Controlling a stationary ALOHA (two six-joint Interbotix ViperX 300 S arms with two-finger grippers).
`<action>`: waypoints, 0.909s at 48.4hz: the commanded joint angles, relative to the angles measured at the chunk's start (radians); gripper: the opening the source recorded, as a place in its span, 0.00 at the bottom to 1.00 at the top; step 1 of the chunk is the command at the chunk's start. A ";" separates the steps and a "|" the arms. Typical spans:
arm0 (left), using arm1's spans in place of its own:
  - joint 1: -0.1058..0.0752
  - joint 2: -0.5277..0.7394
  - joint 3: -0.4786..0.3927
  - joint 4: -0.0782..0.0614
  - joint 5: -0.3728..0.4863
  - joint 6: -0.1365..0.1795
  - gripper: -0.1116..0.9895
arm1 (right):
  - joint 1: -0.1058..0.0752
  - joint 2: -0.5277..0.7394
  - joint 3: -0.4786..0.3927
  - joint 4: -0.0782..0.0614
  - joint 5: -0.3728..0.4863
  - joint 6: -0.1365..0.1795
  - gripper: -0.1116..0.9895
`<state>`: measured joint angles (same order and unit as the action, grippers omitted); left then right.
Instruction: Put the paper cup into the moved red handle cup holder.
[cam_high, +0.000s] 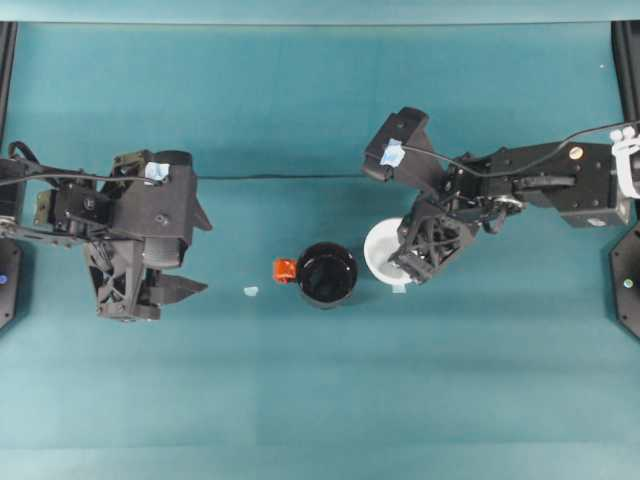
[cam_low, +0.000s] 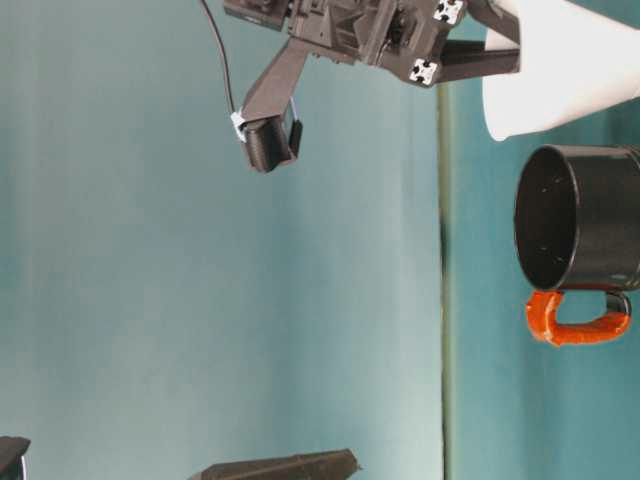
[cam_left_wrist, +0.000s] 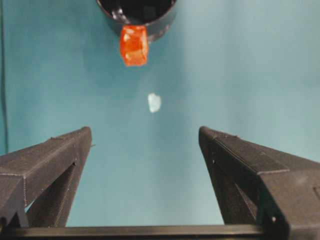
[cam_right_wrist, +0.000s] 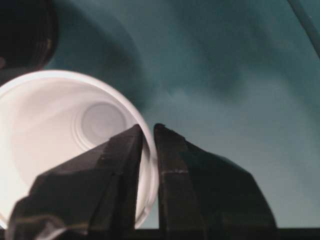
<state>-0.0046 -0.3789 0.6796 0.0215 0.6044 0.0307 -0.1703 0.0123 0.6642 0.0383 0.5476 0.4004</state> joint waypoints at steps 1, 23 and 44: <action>0.000 -0.014 -0.011 0.002 -0.012 -0.002 0.97 | -0.003 -0.005 -0.008 0.002 0.002 0.008 0.03; 0.000 -0.014 -0.012 0.002 -0.012 -0.002 0.97 | -0.003 -0.261 -0.210 0.012 0.339 0.003 0.01; -0.002 -0.012 -0.015 0.005 -0.012 -0.003 0.97 | 0.012 -0.242 -0.304 0.014 0.333 0.005 0.01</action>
<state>-0.0046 -0.3789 0.6796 0.0199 0.5983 0.0291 -0.1672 -0.2424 0.4142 0.0522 0.9035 0.4004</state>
